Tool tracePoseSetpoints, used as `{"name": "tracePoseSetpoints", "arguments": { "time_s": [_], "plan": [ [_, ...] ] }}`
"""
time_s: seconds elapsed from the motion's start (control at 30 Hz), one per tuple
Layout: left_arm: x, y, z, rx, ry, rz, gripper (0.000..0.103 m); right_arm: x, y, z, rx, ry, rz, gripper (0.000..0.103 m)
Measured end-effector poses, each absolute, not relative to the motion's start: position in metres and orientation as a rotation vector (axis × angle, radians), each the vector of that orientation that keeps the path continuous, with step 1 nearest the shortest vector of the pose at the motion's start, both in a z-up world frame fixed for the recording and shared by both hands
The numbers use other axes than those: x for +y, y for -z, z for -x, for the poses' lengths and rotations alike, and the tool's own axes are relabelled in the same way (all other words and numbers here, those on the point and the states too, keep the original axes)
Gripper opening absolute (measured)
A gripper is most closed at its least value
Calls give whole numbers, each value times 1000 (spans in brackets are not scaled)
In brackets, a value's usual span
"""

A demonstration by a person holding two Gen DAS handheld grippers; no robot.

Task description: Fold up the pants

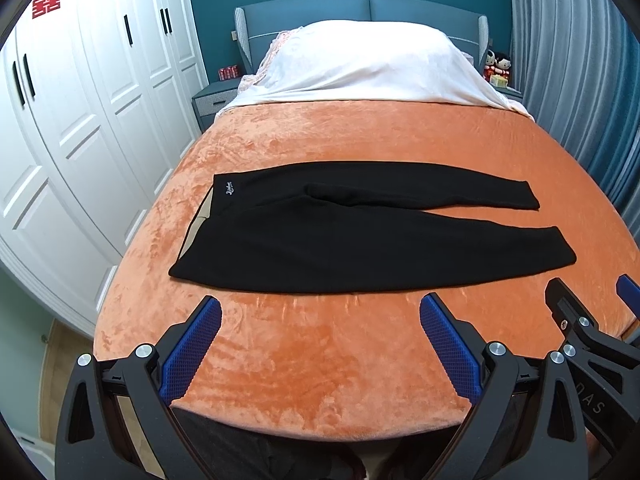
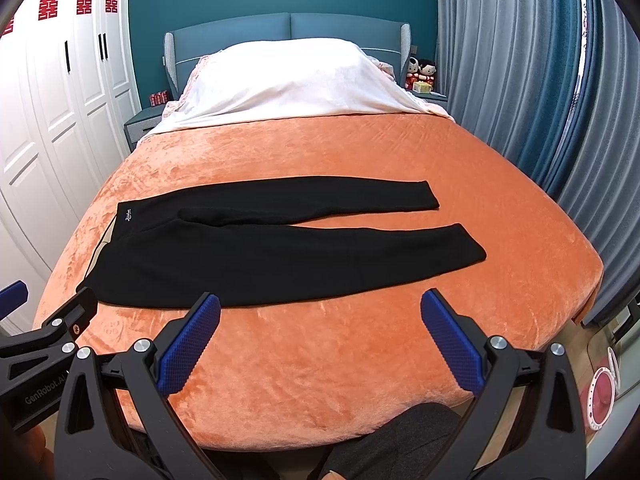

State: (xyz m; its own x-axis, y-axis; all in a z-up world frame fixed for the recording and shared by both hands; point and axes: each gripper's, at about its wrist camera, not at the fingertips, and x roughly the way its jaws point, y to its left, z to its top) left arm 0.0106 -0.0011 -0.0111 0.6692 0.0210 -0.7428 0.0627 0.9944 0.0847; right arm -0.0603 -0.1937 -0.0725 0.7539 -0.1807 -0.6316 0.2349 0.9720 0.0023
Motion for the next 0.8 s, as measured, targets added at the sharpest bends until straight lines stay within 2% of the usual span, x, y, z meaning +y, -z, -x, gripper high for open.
{"name": "tracePoseSetpoints", "arguments": {
  "time_s": [0.6, 0.8],
  "plan": [
    [3, 38, -61, 836, -72, -100, 98, -210, 103, 10, 752, 179, -124, 98],
    [-3, 66, -114, 955, -58, -152, 98, -241, 133, -31, 789, 141, -177, 98]
  ]
}}
